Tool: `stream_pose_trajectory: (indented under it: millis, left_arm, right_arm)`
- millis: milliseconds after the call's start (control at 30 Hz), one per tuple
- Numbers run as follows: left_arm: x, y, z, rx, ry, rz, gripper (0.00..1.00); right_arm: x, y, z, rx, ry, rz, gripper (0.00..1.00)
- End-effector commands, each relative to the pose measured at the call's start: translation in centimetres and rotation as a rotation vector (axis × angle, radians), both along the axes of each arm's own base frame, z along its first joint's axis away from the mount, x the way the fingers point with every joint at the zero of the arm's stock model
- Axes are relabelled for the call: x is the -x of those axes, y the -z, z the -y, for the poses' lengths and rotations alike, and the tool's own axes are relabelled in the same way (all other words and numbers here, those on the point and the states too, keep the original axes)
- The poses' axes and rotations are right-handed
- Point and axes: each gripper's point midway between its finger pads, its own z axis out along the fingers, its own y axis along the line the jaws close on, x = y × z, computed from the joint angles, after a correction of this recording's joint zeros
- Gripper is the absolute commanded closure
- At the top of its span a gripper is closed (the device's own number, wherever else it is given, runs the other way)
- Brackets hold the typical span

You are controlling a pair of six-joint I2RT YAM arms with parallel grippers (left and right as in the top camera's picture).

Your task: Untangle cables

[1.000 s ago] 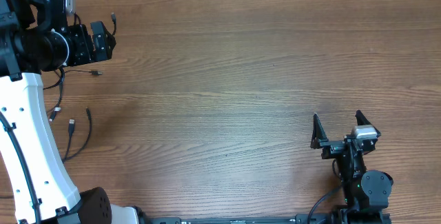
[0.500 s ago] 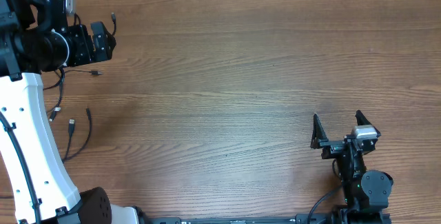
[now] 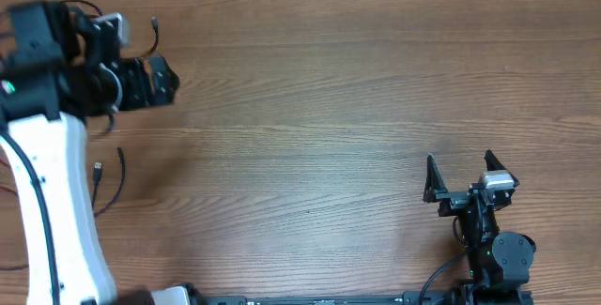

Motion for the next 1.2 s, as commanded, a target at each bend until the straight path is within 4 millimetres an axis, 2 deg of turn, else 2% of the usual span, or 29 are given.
stream_pose_trajectory:
  millis: [0,100,200,333,400,600,933,1167]
  left_arm:
    - [3.4,0.5,1.3,-0.048,0.020,0.078,0.00]
    - [5.5,3.1,1.3,-0.122,0.011,0.110,0.00]
    - [9.2,5.8,2.6,-0.126,0.041,0.108,0.00]
    - [12.1,6.9,3.9,-0.133,0.079,0.185,0.00]
    - [12.5,6.7,4.3,-0.151,0.110,0.256,0.00]
    - [12.2,4.8,5.7,-0.248,0.211,0.643,0.00]
    - [9.1,6.4,5.4,-0.316,0.176,0.933,0.01]
    - [9.4,6.4,4.4,-0.362,0.096,1.087,0.00]
  right_arm:
    - [0.0,0.2,0.0,0.004,0.004,0.004,0.00]
    - [0.0,0.2,0.0,0.004,0.004,0.004,0.00]
    - [0.0,0.2,0.0,0.004,0.004,0.004,0.00]
    - [0.0,0.2,0.0,0.004,0.004,0.004,0.00]
    - [0.0,0.2,0.0,0.004,0.004,0.004,0.00]
    - [0.0,0.2,0.0,0.004,0.004,0.004,0.00]
    - [0.0,0.2,0.0,0.004,0.004,0.004,0.00]
    - [0.0,0.2,0.0,0.004,0.004,0.004,0.00]
